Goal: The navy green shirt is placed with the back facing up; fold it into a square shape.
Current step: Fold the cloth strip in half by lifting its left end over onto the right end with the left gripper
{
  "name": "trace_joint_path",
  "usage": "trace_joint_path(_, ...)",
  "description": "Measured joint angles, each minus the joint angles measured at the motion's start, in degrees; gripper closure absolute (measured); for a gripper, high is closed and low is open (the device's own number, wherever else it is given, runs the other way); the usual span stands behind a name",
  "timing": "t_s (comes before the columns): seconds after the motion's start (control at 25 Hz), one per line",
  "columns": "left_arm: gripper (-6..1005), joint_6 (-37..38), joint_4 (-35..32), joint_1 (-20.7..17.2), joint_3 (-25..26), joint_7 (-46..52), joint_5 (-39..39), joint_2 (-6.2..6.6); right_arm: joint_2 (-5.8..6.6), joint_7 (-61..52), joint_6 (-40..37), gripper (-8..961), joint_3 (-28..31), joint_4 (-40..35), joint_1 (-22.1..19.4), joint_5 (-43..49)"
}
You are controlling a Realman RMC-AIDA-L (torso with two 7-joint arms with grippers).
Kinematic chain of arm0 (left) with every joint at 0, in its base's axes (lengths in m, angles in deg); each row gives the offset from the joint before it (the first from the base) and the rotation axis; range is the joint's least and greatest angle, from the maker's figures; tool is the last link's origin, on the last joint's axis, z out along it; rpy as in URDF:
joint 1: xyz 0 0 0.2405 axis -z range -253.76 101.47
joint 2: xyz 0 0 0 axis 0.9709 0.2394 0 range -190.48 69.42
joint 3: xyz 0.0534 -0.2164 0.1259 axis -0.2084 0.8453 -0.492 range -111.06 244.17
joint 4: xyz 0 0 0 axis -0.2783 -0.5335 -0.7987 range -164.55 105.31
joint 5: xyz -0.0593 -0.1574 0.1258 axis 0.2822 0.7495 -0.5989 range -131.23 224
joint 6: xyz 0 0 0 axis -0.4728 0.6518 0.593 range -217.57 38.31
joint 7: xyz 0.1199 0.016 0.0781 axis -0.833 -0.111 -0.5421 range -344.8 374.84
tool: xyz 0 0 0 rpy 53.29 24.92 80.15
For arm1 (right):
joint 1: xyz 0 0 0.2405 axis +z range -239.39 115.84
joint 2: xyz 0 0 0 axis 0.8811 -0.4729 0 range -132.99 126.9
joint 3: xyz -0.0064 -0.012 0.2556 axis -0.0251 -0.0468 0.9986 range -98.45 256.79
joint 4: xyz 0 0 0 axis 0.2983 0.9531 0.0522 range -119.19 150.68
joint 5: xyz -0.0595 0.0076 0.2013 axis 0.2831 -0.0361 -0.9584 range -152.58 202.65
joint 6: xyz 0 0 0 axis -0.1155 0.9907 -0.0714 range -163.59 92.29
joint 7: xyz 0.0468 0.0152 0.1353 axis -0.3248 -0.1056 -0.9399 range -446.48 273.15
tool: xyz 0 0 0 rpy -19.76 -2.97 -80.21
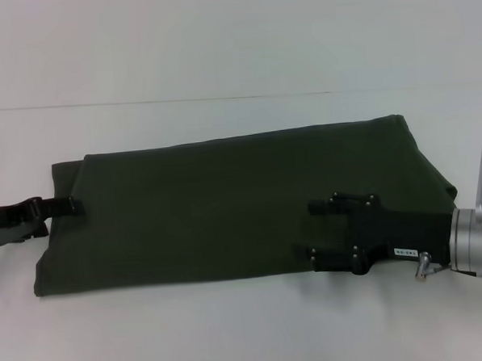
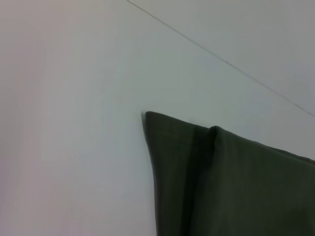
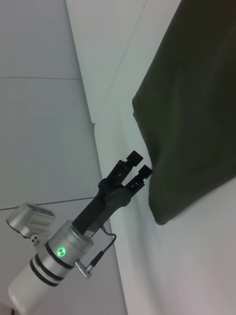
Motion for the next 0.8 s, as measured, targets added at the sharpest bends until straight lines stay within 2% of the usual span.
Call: trace_joint_path(0.8,89,-0.3,0.1,0.5,0.0,-0.2,-0.1,-1.03,0.0,0.0,0.3,127,0.0,0.0,0.1,0.0)
